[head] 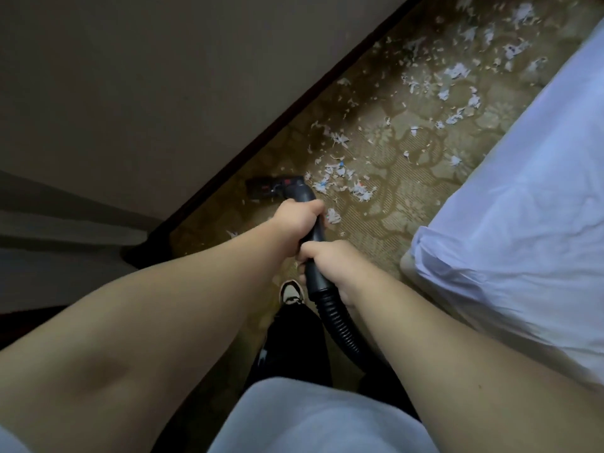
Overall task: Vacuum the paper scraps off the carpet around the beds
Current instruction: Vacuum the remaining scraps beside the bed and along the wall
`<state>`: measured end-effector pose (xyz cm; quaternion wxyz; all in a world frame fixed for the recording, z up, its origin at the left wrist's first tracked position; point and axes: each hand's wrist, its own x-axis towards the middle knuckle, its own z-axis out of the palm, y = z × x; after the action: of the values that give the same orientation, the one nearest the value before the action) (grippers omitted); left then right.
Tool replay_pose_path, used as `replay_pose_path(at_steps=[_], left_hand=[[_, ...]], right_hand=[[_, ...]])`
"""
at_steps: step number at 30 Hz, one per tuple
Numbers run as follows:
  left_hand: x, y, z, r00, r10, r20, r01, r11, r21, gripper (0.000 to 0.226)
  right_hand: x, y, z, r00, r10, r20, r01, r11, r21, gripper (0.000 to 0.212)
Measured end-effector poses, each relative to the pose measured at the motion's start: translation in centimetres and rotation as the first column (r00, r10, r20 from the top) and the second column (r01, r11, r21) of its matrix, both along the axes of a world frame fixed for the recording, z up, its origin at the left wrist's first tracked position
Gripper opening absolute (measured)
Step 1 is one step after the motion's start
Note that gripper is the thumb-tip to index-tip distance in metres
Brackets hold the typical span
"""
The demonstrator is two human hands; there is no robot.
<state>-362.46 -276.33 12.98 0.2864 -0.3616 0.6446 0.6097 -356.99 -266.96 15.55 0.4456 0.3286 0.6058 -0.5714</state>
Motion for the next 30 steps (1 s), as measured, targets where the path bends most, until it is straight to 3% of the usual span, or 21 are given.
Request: replay_pose_path(at_steps=[5, 8, 12, 17, 20, 30], left_hand=[[-5.7, -1.1, -0.7, 0.992, -0.124, -0.032, 0.124, 0.992, -0.005, 0.007], [-9.0, -0.4, -1.6, 0.990, -0.130, -0.049, 0.133, 0.989, 0.062, 0.008], [-10.8, 1.0, -3.1, 0.979, -0.190, -0.076, 0.195, 0.978, 0.070, 0.011], [-7.8, 3.2, -3.6, 0.951, -0.295, -0.089, 0.300, 0.952, 0.053, 0.012], [-4.3, 4.4, -3.3, 0.946, -0.319, -0.059, 0.323, 0.941, 0.097, 0.012], [11.1, 7.9, -0.3, 0.940, -0.341, 0.006, 0.337, 0.932, 0.132, 0.020]], right_hand=[[-4.6, -2.0, -2.4, 0.994, -0.107, -0.024, 0.107, 0.994, 0.019, 0.037], [-7.6, -2.0, -3.5, 0.985, -0.158, -0.070, 0.161, 0.986, 0.034, 0.048], [-9.2, -0.7, -4.1, 0.979, -0.183, -0.086, 0.187, 0.982, 0.042, 0.032], [-5.9, 1.2, -4.4, 0.974, -0.217, -0.068, 0.222, 0.972, 0.073, 0.030], [-2.1, 2.2, -3.9, 0.965, -0.260, -0.035, 0.262, 0.963, 0.067, 0.030], [13.8, 6.1, 0.4, 0.947, -0.315, 0.067, 0.317, 0.948, -0.021, 0.001]])
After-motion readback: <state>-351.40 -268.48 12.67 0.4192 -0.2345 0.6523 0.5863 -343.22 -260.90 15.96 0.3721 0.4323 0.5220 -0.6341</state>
